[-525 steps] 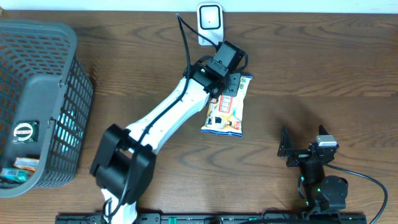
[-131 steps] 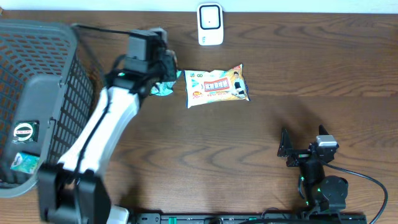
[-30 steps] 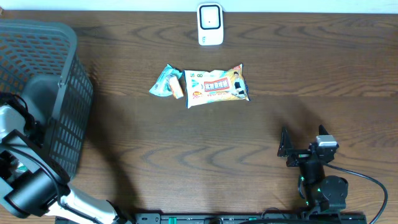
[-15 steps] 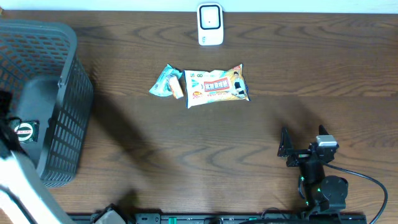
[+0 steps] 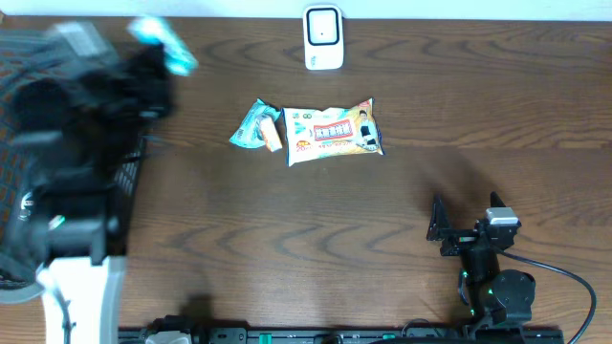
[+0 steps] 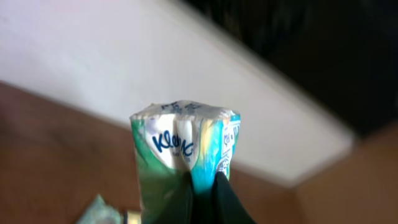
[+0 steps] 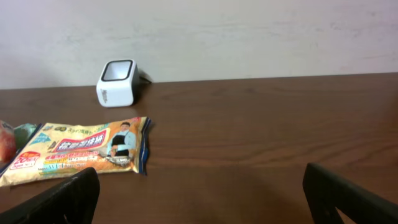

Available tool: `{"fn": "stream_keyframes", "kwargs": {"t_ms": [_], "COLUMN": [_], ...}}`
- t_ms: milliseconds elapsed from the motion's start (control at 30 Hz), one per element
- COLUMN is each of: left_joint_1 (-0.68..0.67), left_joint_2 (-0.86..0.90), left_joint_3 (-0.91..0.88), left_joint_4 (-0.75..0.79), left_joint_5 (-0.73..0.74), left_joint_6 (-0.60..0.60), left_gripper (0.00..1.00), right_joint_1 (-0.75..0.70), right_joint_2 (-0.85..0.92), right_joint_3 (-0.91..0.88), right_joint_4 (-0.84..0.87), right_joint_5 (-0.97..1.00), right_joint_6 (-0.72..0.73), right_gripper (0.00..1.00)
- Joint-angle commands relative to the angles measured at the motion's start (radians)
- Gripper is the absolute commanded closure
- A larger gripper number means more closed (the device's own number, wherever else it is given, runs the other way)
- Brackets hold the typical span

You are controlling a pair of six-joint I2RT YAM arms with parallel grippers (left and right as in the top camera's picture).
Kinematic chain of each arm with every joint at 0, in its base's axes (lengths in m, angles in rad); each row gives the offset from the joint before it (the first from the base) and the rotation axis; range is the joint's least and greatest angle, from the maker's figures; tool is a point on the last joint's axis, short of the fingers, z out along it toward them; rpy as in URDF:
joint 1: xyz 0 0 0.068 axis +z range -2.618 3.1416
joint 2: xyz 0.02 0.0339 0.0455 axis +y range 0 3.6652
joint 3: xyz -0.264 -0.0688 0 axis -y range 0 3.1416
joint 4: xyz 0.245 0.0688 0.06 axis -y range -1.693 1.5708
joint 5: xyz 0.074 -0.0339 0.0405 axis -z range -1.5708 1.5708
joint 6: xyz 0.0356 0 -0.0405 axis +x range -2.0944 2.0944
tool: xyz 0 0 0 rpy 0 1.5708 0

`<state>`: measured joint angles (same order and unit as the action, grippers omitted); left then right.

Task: Scan the item barcode
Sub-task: 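Carry the tissue pack to the scanner and release it beside the bag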

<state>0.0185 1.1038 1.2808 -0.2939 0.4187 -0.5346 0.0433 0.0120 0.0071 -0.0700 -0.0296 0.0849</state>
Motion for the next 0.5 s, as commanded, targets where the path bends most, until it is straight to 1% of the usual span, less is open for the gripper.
{"fn": "stream_keyframes", "kwargs": {"t_ms": [0,67,200,333,467], "left_joint_1": [-0.153,-0.237,-0.335,-0.374,-0.372], "left_joint_2": [0.093,0.174,0.323,0.468,0.613], "left_joint_3": [0.011,0.011,0.011,0.011,0.011], "left_joint_4": [-0.04,-0.064,-0.06,-0.045,-0.048], "left_joint_5": [-0.132,-0.2,-0.295,-0.338,-0.358], "left_joint_6": [0.233,0.299,0.314,0.314,0.314], "left_gripper": [0.93,0.93,0.93,0.92,0.92], "right_joint_1": [0.0,0.0,0.0,0.0,0.0], "right_joint_2": [-0.005,-0.005,-0.005,-0.005,-0.005], "right_joint_3": [-0.002,-0.002,-0.002,-0.002,-0.002], "right_joint_4": [-0.005,-0.005,-0.005,-0.005,-0.005], "right_joint_5": [0.0,0.0,0.0,0.0,0.0], "right_joint_6": [-0.015,-0.015,-0.015,-0.015,-0.015], "right_gripper": [0.01,0.01,0.01,0.01,0.01]}}
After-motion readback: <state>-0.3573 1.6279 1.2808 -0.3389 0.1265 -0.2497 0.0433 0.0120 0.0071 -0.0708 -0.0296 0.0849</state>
